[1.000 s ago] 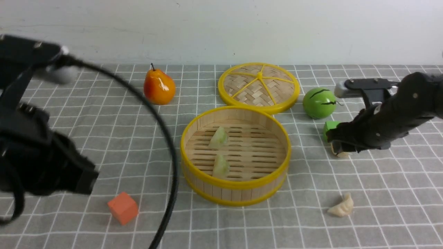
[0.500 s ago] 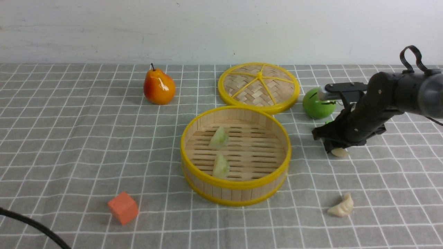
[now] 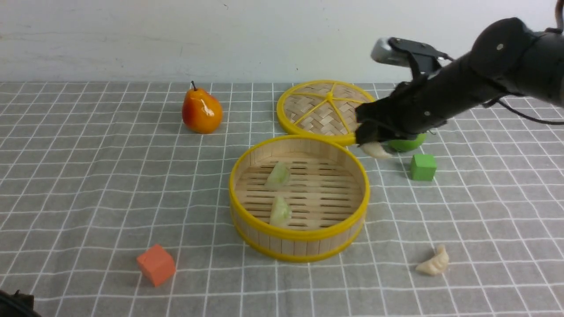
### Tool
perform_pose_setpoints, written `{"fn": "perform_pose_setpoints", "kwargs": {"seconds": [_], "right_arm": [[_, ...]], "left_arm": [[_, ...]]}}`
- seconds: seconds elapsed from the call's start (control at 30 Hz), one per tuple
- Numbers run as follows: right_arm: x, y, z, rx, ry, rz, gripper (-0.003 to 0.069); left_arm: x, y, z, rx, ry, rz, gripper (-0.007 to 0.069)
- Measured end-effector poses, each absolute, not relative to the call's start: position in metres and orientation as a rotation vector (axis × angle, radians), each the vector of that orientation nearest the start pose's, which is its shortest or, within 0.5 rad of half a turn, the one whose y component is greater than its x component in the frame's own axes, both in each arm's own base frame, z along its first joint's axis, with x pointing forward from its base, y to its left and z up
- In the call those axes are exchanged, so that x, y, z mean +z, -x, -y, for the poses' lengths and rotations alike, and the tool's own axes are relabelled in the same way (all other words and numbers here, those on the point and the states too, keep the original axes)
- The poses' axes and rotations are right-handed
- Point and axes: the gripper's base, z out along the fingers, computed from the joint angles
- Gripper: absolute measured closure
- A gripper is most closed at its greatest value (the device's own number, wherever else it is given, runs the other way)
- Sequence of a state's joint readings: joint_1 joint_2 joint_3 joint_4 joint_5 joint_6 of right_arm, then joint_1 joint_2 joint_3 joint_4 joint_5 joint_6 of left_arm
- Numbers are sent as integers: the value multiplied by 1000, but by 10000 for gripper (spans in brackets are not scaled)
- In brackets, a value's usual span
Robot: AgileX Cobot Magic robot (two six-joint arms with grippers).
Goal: Put the dumplings into the steamer on the table with the grey tablecloth.
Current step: 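Place the dumpling in the bamboo steamer basket with the right gripper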
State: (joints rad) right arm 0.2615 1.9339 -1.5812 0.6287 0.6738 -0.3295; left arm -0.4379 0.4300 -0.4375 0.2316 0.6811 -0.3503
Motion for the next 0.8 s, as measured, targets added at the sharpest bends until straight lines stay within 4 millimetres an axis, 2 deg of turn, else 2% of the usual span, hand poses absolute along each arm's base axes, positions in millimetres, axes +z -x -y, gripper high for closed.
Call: {"fn": "perform_pose_setpoints", "kwargs": {"seconds": [0.07, 0.1, 0.13, 0.17, 0.2, 0.27, 0.33, 0.5, 0.6, 0.67, 0.77, 0.8], "right_arm": [[253, -420, -164, 688, 283, -2403, 488], [238, -424, -174, 690, 273, -2397, 488], [236, -425, -174, 691, 270, -2403, 488], [223, -429, -180, 685, 254, -2403, 488], [219, -430, -182, 684, 247, -2406, 488], [194, -437, -186, 682, 205, -2431, 482], [188, -438, -186, 684, 187, -2437, 465], [182, -441, -187, 701, 144, -2435, 305], [193, -438, -187, 719, 156, -2426, 223], [200, -436, -186, 727, 163, -2419, 211], [242, -425, -177, 756, 216, -2375, 188], [267, -418, -168, 751, 241, -2339, 188]], "left_arm": [[273, -80, 23, -201, -203, -2132, 638], [273, -81, 23, -201, -204, -2130, 638], [273, -81, 23, -201, -204, -2130, 638], [273, -81, 23, -202, -204, -2128, 638], [273, -81, 23, -202, -204, -2128, 638], [273, -81, 23, -203, -204, -2127, 638], [273, -81, 23, -201, -204, -2127, 638], [273, -81, 23, -200, -205, -2125, 638], [273, -81, 23, -200, -205, -2125, 638], [273, -81, 23, -200, -205, -2125, 638], [273, -81, 23, -201, -202, -2126, 638], [273, -81, 23, -205, -195, -2128, 638]]}}
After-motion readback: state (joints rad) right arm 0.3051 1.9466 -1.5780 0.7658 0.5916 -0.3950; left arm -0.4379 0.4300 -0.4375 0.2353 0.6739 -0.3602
